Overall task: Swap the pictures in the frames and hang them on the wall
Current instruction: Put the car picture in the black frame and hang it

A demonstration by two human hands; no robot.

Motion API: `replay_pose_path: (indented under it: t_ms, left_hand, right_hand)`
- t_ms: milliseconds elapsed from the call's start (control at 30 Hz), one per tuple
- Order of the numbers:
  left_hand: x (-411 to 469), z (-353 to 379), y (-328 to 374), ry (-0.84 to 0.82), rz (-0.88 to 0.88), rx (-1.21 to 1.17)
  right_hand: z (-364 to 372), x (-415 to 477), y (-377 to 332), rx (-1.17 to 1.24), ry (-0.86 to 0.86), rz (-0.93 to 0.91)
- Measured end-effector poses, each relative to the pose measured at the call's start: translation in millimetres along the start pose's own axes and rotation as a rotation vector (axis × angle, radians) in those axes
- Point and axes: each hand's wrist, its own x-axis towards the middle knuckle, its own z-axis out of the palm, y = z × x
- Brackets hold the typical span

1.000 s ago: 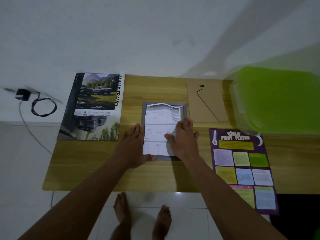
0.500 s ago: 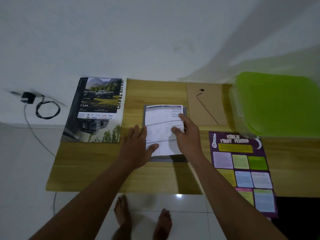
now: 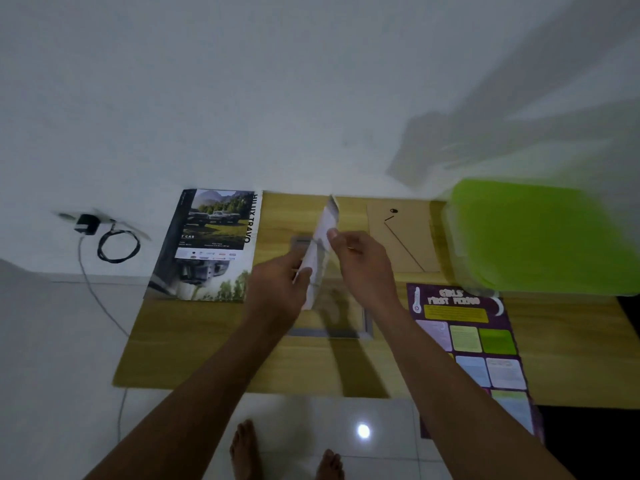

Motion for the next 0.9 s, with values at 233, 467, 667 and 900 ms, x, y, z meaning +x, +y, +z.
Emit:
replay_pose_path:
  t_ms: [233,467,667,900]
  left_hand:
    - [-3.4,-15.9,38.3,-0.114,-0.029,0.132]
    - [20.0,-40.2,21.8,-0.112,-0.433,-0.184]
    - [41.0,-55.9,8.6,-0.347,-0.522,-0.467]
    - [49.7,-39.8,23.7,-0.408,-0.443,-0.428]
  right_hand:
    - [-12.2,-3.2,-39.9,-0.051,0.095,0.002]
    - [-38.1,-19.6,-56.4,0.047,0.047,0.006]
    - [-40.6,-28.8,-61.4,0.188,0.082,0.003]
    - [-59.2,-39.7,-34.5,0.007,0.139,-0.023]
